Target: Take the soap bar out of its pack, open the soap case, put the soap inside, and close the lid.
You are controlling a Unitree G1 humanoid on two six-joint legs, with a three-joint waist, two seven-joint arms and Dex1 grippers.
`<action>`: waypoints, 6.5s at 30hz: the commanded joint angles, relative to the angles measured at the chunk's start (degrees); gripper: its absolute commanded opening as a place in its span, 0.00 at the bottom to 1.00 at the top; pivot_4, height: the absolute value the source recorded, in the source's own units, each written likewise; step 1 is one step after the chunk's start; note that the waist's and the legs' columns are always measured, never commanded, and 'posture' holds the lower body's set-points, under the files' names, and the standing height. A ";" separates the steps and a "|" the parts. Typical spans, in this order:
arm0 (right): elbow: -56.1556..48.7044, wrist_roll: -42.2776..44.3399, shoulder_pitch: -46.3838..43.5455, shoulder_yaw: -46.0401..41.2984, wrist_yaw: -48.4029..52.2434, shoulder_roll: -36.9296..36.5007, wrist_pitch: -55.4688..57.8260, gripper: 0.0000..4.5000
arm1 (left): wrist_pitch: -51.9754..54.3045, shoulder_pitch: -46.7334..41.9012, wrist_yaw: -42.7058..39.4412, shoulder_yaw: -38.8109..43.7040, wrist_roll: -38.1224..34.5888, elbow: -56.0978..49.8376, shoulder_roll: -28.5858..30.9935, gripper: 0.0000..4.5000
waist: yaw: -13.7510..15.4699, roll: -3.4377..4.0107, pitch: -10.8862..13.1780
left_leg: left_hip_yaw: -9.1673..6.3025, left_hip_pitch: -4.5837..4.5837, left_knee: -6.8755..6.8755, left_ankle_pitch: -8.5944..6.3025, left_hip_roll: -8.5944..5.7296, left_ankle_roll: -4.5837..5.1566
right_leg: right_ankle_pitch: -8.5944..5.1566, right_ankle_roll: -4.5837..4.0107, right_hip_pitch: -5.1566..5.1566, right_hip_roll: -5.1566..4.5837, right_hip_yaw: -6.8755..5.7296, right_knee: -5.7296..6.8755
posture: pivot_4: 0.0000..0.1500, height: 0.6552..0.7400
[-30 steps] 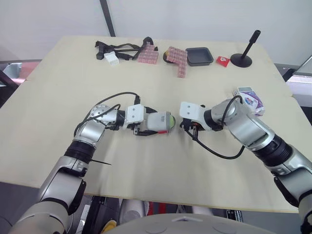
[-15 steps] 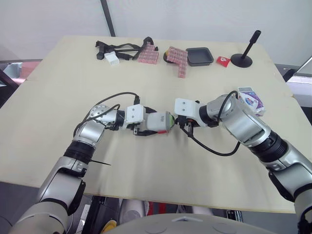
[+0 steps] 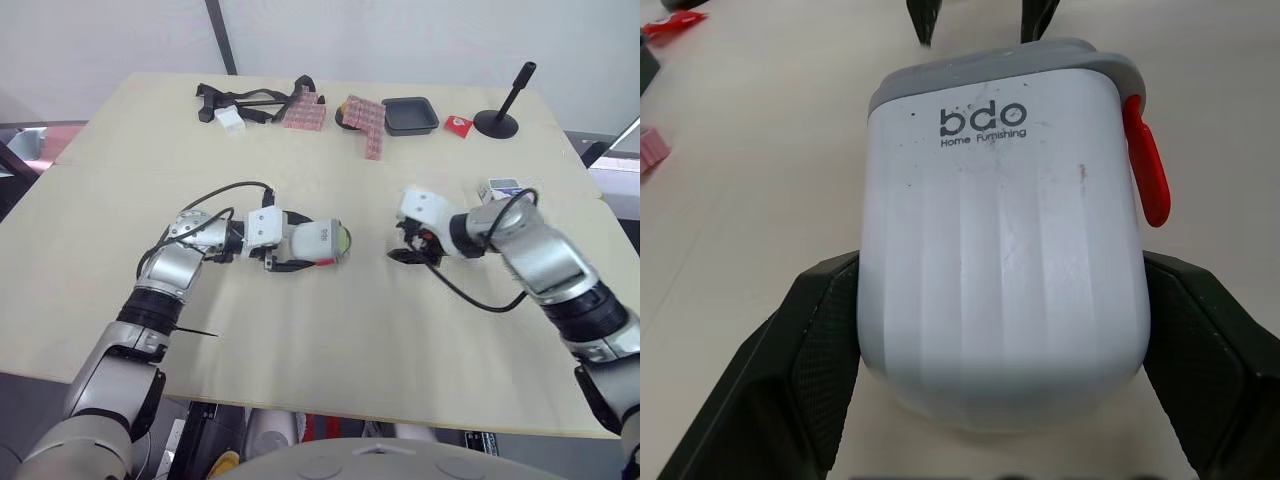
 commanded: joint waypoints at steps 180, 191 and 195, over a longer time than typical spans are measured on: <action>-1.99 -2.76 -25.08 25.54 -0.21 1.95 0.59 0.50 | 17.94 -6.95 0.81 -4.65 -3.16 -9.94 -4.75 0.60 | -0.02 0.26 0.12 | -0.01 0.04 -0.10 0.03 0.02 -0.14 | 0.00 0.01 0.09 0.23 0.03 -0.03 | 1.00 1.00; -2.13 -2.62 -25.22 24.44 0.59 2.92 1.53 0.50 | 16.99 -7.40 1.46 -4.30 -2.44 -8.65 -5.62 0.42 | -0.04 0.26 0.12 | -0.01 0.13 -0.08 0.03 0.02 -0.13 | 0.00 0.01 0.07 0.22 0.03 0.00 | 1.00 1.00; -2.23 -2.55 -25.01 24.32 0.65 3.05 1.45 0.50 | 16.81 -7.43 1.82 -4.22 -2.28 -8.56 -5.91 0.42 | -0.03 0.26 0.12 | -0.01 0.13 -0.08 0.03 0.02 -0.13 | 0.00 0.01 0.06 0.21 0.03 0.00 | 1.00 1.00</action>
